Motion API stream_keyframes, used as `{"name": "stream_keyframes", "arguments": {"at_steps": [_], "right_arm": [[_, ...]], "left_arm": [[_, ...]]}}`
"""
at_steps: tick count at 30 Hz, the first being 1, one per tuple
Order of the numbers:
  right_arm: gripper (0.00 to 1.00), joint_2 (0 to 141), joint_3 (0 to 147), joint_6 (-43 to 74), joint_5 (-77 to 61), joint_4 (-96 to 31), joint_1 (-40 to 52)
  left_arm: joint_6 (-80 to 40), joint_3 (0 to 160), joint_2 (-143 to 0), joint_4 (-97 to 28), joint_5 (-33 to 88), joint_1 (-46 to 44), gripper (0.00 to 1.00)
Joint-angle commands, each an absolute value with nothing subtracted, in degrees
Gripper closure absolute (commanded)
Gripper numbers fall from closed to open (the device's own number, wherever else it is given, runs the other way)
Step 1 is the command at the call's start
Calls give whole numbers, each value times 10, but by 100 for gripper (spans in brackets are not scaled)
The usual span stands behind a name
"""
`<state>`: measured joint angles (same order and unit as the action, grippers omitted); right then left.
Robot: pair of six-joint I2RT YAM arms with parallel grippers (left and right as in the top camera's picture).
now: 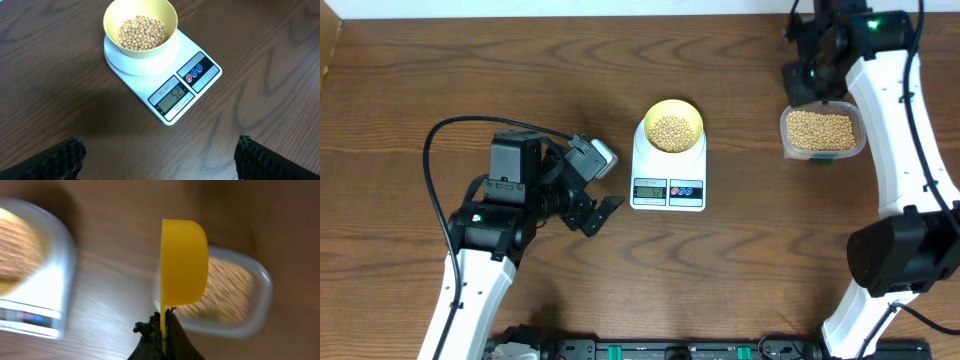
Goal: Scoop item into bowl and weigh 50g on scale
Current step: 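Lift the scoop from the tub and carry it to the bowl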
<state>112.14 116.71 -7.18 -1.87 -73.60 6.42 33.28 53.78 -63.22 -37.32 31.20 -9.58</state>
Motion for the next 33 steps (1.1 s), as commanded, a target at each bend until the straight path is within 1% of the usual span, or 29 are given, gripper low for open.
{"name": "stream_keyframes", "arguments": {"at_steps": [1, 3, 9, 14, 22, 29, 33], "right_arm": [[99, 1123, 1196, -27, -206, -691, 76], [99, 1126, 1196, -22, -241, -667, 89], [99, 1145, 1196, -54, -241, -666, 145], [99, 1168, 1195, -59, -181, -667, 190], [99, 1191, 1194, -114, -179, -663, 225], [99, 1224, 1194, -130, -178, -680, 241], [99, 1227, 1193, -130, -148, -689, 244]], "left_arm": [[340, 537, -632, -375, 317, -93, 2], [341, 537, -632, -375, 317, -93, 2], [340, 537, -632, -375, 317, -93, 2], [340, 537, -632, -375, 317, -93, 2], [340, 537, -632, -375, 317, -93, 2], [341, 537, -632, -375, 317, -93, 2], [340, 537, -632, -375, 317, -93, 2]]}}
